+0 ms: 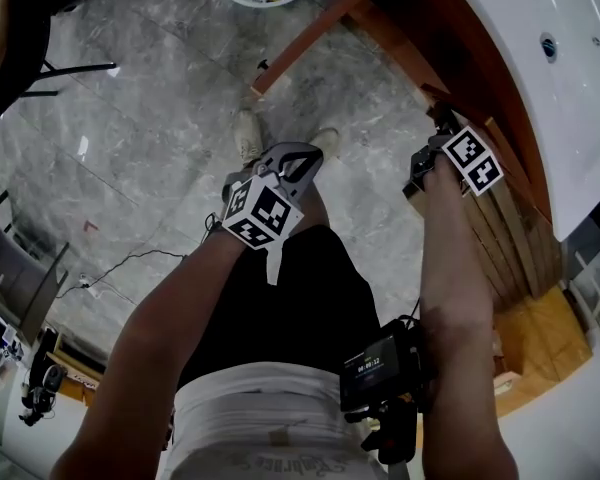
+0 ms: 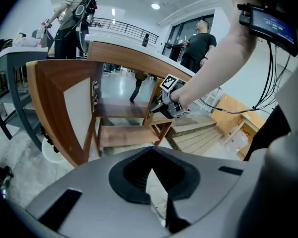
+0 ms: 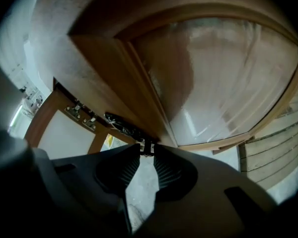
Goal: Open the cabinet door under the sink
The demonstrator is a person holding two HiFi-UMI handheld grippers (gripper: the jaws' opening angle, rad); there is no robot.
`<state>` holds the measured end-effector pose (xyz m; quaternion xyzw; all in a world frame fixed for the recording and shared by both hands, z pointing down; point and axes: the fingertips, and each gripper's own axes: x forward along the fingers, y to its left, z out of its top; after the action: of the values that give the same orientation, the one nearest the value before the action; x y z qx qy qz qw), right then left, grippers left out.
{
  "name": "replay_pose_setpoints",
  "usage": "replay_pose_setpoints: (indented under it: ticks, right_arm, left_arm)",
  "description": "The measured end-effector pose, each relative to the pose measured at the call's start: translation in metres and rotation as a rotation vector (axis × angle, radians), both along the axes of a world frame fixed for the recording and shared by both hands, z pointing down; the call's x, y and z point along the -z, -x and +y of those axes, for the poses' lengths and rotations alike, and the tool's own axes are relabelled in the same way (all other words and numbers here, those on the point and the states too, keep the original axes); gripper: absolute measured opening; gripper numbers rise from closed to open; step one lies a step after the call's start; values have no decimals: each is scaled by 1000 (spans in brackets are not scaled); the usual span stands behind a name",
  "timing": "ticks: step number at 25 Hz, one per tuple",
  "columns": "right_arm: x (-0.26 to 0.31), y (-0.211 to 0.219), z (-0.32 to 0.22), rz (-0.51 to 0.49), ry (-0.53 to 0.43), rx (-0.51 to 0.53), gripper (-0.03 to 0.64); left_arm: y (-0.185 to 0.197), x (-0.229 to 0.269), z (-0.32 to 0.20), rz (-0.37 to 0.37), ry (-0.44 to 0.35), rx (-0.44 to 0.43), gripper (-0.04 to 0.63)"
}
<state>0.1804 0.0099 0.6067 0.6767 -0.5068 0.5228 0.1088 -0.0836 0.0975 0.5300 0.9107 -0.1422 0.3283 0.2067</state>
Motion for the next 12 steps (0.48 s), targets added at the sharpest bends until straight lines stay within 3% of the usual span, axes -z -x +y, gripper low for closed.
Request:
replay_pose_setpoints:
  ticks: [12]
  right_arm:
    - [0, 33, 61, 90, -21, 182, 92]
  left_arm:
    - [47, -7, 14, -15, -2, -165, 9]
